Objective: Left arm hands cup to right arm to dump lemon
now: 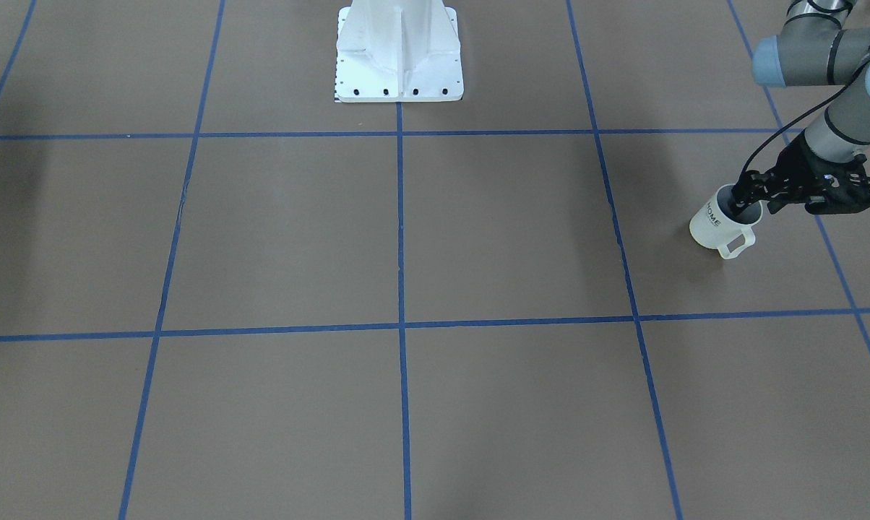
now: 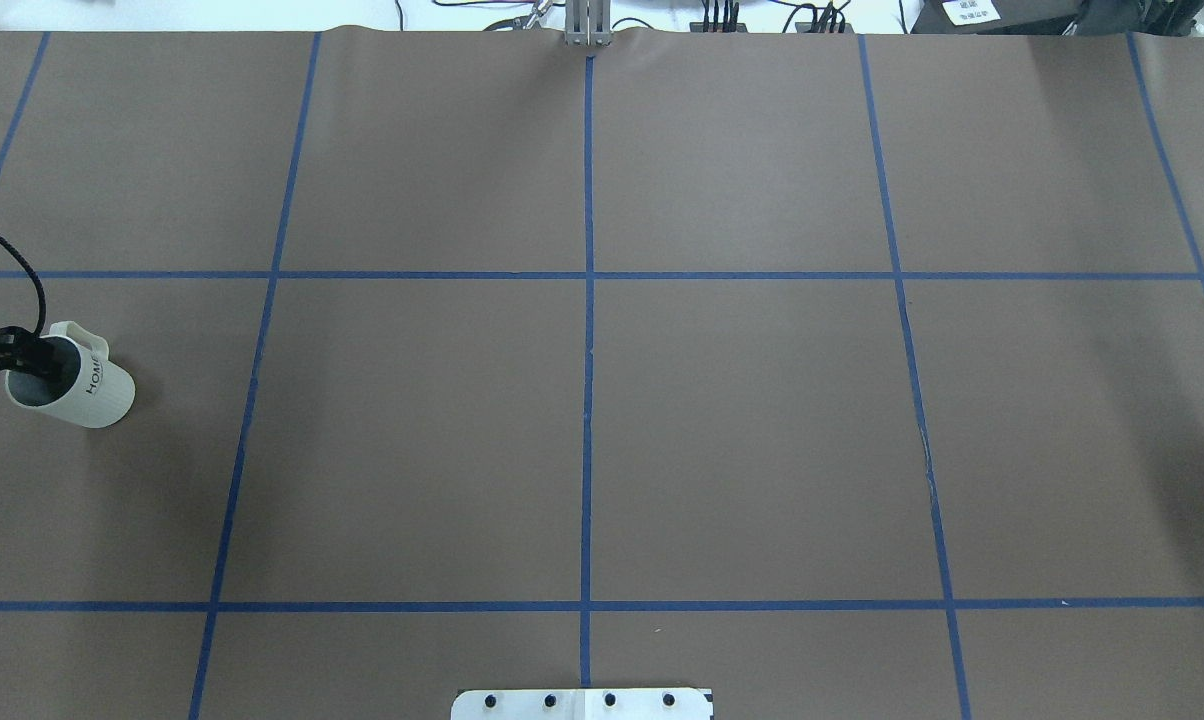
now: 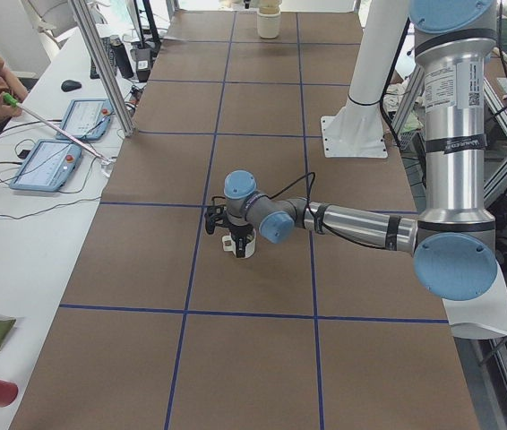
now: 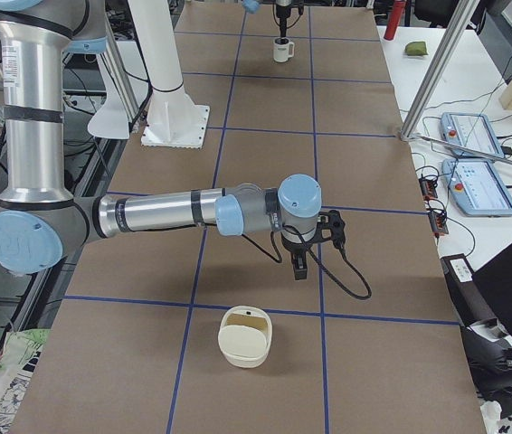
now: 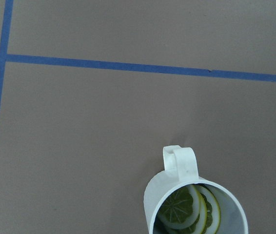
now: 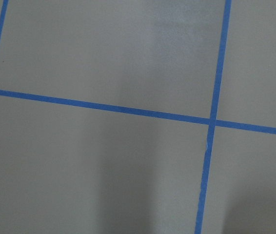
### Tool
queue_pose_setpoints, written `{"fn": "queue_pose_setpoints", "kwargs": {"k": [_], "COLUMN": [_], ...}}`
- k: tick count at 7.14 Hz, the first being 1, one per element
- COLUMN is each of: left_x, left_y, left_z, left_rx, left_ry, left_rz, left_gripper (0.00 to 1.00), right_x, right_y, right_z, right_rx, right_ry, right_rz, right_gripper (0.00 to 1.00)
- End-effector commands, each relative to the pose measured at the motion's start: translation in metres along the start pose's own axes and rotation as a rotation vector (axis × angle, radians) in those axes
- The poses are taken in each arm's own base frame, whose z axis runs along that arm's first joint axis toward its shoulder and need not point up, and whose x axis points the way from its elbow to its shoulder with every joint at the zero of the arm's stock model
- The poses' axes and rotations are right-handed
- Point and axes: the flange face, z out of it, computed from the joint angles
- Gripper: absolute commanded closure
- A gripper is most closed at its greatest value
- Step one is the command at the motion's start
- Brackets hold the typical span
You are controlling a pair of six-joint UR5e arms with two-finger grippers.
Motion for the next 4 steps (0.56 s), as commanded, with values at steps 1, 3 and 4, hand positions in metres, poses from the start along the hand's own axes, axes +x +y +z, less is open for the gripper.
{"fn": "queue_pose_setpoints", "kwargs": {"k": [1, 3, 4], "left_x": [0.001, 0.014, 0.027], "left_y": [-0.008, -0.013, -0.024], "left_z": [0.007, 0.001, -0.021], "left_rx": [0.008, 0.002, -0.04], "left_ry": [-0.019, 0.001, 0.051], "left_rz": [-0.009, -0.007, -0.041], "left_gripper": [0.98, 1.0, 1.0], "right_x": [-0.01, -0.024, -0.034], "right_y": [-0.002, -0.007, -0.019], "right_z": [-0.008, -0.02, -0.027], "right_rx": [0.018, 0.042, 0.061], "right_ry": [0.0, 0.001, 0.0], "right_rz": [-0.024, -0.052, -0.076], "right_gripper": [0.0, 0.0, 0.0]}}
